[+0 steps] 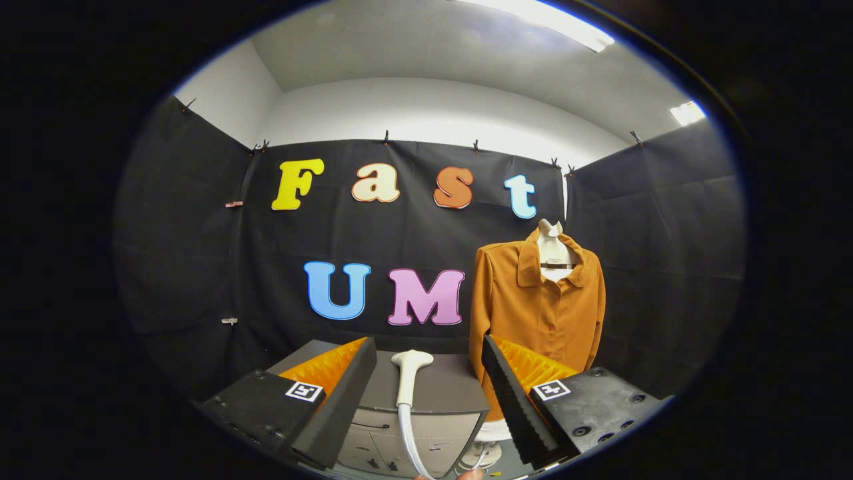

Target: Iron the clothes twice with a garment steamer, once on the left side and once on the right side.

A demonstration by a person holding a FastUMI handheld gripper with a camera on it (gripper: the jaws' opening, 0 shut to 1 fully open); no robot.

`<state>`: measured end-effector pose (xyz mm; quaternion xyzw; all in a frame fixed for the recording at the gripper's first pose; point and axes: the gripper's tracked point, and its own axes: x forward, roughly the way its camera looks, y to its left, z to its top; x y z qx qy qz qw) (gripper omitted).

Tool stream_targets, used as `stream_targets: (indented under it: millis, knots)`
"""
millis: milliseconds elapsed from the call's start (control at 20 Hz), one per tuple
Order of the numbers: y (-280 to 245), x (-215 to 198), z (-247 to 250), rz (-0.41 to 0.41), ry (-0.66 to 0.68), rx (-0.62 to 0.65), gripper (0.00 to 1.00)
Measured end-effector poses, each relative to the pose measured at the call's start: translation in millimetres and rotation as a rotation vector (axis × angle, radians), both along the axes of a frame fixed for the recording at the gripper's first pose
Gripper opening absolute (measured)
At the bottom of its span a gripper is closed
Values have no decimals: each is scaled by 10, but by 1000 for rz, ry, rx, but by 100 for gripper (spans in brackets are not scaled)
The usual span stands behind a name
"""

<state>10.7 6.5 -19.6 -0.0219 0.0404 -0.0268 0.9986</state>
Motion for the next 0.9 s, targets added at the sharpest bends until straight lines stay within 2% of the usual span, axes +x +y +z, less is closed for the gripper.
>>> stream_targets:
  millis: [450,700,900]
  knots:
    - [50,166,-161,-4,47,12,98]
    - [133,540,-721,-7,213,29,99]
    - [255,939,-1408,12,388,37,98]
